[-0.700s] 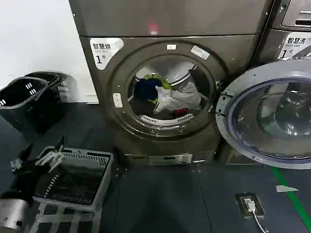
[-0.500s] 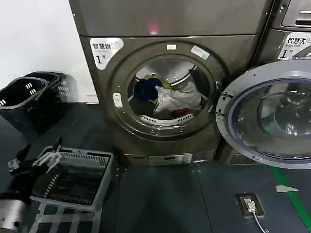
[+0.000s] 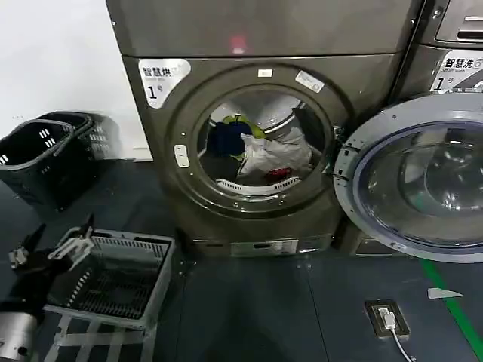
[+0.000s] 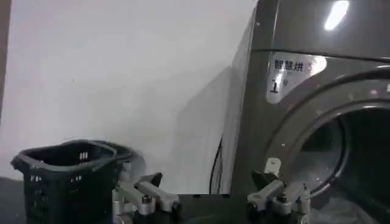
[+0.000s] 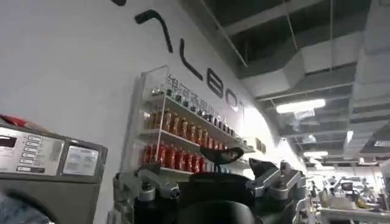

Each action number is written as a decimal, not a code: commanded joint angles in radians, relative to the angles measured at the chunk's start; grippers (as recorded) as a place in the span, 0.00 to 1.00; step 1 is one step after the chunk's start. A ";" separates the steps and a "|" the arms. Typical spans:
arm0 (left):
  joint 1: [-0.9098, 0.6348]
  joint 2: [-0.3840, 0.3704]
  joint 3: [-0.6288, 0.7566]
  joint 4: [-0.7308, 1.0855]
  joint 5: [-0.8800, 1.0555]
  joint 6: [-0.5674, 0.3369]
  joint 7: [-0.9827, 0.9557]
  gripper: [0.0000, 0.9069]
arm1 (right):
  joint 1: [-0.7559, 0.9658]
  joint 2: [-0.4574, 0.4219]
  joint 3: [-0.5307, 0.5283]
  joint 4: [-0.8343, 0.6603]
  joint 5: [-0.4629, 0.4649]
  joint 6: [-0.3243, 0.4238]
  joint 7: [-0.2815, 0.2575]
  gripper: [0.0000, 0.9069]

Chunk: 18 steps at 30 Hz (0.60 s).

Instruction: Grasp the clothes from the dryer.

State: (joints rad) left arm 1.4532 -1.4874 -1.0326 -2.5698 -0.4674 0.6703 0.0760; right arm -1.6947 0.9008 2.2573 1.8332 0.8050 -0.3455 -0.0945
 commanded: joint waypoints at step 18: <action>-0.005 -0.009 0.061 -0.007 0.065 -0.023 0.028 1.00 | -0.004 -0.003 0.008 -0.004 0.006 0.011 -0.013 1.00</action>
State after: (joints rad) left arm 1.4459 -1.4946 -0.9767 -2.5690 -0.4118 0.6486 0.1004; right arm -1.6985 0.8945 2.2639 1.8314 0.8099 -0.3355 -0.1063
